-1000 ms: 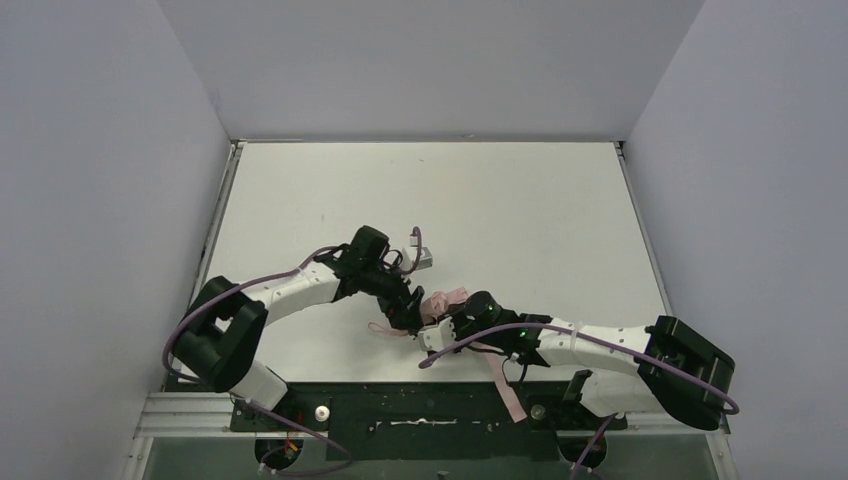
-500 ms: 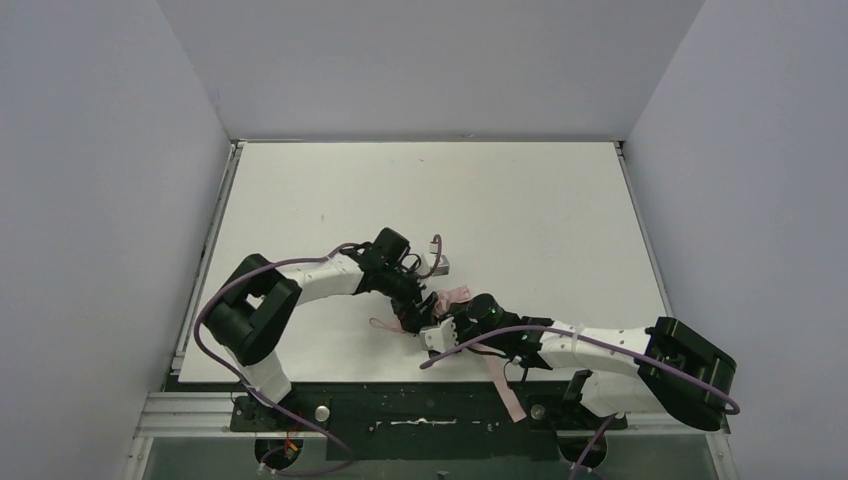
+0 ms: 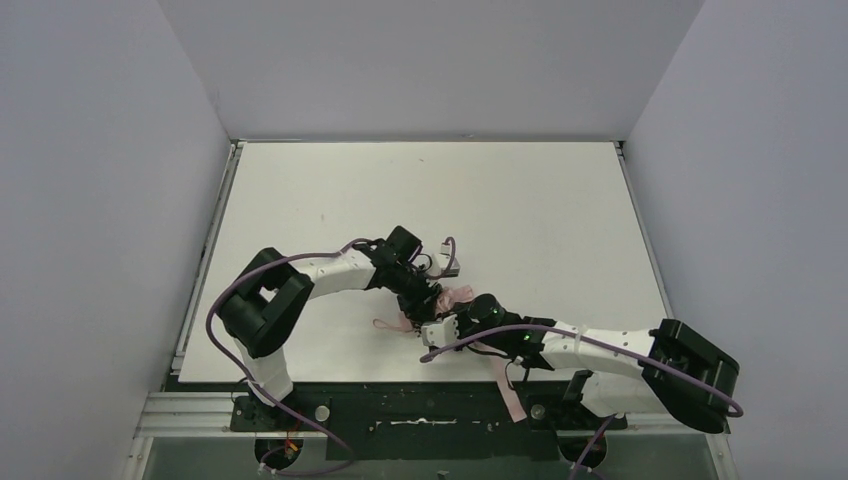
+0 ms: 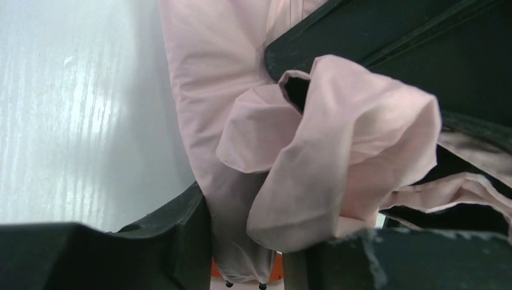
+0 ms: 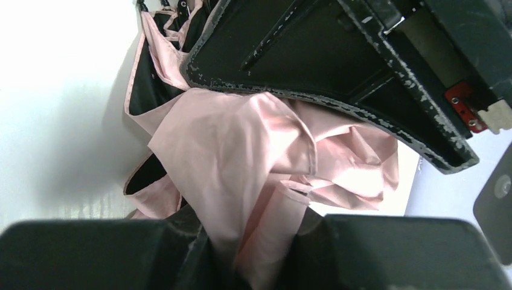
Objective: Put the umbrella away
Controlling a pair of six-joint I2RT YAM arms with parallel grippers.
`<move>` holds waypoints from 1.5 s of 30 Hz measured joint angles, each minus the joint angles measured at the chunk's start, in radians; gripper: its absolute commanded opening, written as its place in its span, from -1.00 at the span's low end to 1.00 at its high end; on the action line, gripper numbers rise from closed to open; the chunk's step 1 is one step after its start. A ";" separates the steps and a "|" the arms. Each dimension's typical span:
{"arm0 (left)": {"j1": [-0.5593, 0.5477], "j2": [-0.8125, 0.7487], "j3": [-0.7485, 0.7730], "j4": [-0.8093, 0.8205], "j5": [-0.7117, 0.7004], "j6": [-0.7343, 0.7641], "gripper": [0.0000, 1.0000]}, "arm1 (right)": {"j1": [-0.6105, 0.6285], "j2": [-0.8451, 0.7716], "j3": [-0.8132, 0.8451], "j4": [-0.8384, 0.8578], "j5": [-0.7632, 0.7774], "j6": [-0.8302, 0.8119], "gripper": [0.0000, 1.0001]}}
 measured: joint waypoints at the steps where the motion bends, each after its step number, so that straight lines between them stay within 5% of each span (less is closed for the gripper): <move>1: -0.006 0.000 0.001 0.000 -0.005 0.005 -0.69 | 0.000 -0.006 0.000 -0.009 0.000 0.005 -0.62; 6: -0.029 0.006 0.013 -0.008 -0.019 0.002 -1.00 | 0.000 -0.095 0.002 -0.104 -0.006 0.046 -0.02; 12: -0.031 0.017 0.032 -0.033 -0.025 -0.010 -1.00 | 0.001 -0.330 0.086 -0.335 -0.016 0.166 0.23; 20: -0.031 0.013 0.037 -0.042 -0.045 -0.024 -1.00 | 0.008 -0.608 0.237 -0.537 0.037 0.613 -0.03; 28: -0.031 -0.005 0.034 -0.045 -0.104 -0.040 -1.00 | 0.007 -0.516 0.400 -0.834 0.332 1.415 0.29; 37: -0.063 -0.067 0.001 -0.014 -0.297 -0.114 -1.00 | 0.008 -0.558 0.221 -0.939 0.398 2.132 0.35; 45: -0.102 -0.095 -0.027 0.018 -0.401 -0.168 -1.00 | 0.007 -0.533 0.245 -0.976 0.510 2.244 0.36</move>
